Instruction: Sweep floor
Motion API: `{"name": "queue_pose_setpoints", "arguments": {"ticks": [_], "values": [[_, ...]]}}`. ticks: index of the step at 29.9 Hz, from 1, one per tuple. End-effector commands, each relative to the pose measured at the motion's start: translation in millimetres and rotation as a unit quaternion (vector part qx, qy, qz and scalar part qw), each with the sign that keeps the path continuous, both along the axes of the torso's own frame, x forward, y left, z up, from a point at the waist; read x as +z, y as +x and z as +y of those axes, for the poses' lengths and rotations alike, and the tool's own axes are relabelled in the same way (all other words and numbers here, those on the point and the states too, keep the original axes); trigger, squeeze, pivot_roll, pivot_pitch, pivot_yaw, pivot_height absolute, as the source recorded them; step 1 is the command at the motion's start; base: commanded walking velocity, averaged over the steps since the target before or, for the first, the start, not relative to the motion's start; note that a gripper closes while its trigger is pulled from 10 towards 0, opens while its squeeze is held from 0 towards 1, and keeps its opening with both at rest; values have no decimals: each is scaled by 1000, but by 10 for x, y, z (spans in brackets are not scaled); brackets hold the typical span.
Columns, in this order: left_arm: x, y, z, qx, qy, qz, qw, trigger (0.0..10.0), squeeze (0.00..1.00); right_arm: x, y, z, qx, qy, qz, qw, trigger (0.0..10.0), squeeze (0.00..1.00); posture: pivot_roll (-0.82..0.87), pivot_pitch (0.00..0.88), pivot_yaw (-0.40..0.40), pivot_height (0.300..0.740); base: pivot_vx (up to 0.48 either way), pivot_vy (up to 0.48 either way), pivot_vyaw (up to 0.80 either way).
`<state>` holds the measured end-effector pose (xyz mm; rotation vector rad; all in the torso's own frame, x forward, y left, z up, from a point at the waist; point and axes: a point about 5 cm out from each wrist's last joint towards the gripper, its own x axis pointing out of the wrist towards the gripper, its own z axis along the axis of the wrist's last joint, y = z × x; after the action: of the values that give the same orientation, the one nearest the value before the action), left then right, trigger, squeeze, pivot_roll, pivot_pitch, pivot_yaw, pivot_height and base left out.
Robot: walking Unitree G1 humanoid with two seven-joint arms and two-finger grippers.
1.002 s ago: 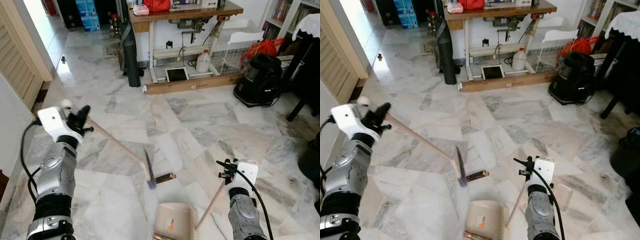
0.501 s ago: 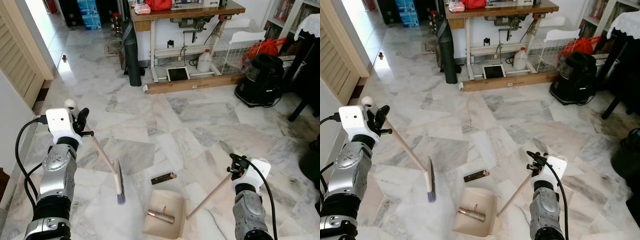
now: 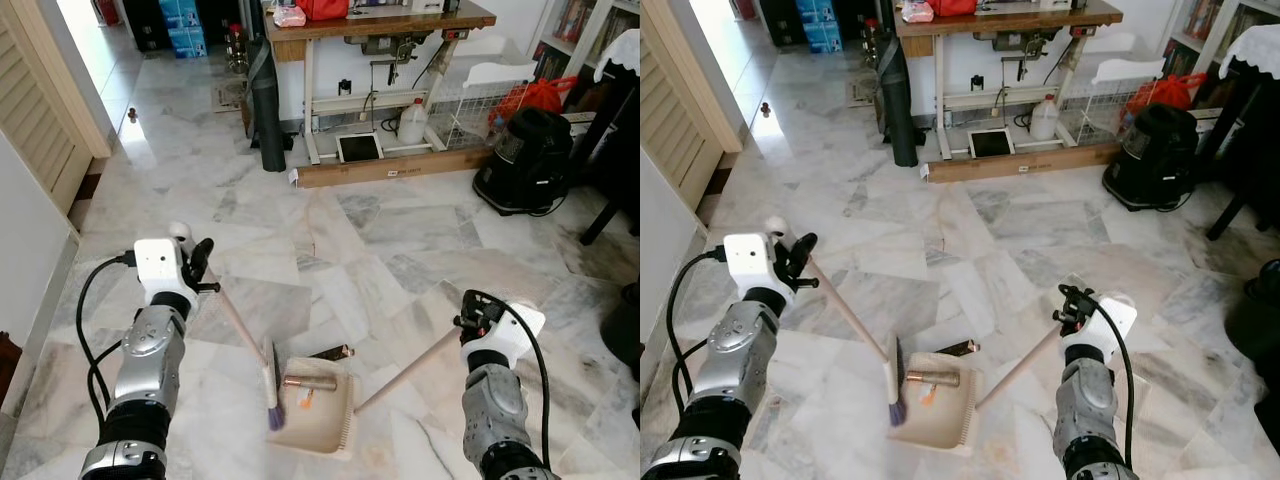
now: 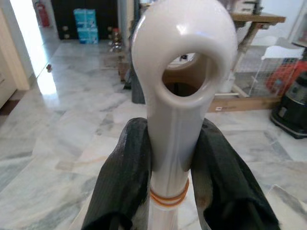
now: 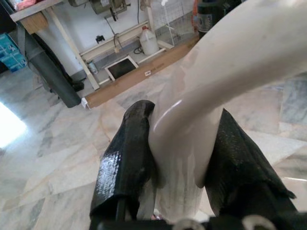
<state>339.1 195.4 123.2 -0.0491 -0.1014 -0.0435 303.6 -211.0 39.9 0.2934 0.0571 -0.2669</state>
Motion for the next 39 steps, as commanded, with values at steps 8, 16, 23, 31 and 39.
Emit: {"name": "queue_pose_setpoints", "arguments": {"ticks": [8,16,23,31,39], "values": [[197,152,-94,-34,-8,-38,999,10000,0,265,174,-71,-13,8,-55,998,10000,0,-23,0,42,740,0,0,0],[252,200,78,16,37,-49,998,10000,0,318,202,-99,-21,-1,-63,998,10000,0,-37,0,71,740,0,0,0],[188,162,224,36,63,-40,997,10000,0,329,171,-163,-33,-10,-72,997,10000,0,-52,0,100,740,0,0,0],[97,99,324,58,77,-37,995,10000,0,326,139,-184,-17,-50,-69,996,10000,0,-44,0,90,740,0,0,0],[-47,35,229,61,68,-30,995,10000,0,373,130,-287,-25,-63,-74,995,10000,0,-22,0,42,740,0,0,0]]}}
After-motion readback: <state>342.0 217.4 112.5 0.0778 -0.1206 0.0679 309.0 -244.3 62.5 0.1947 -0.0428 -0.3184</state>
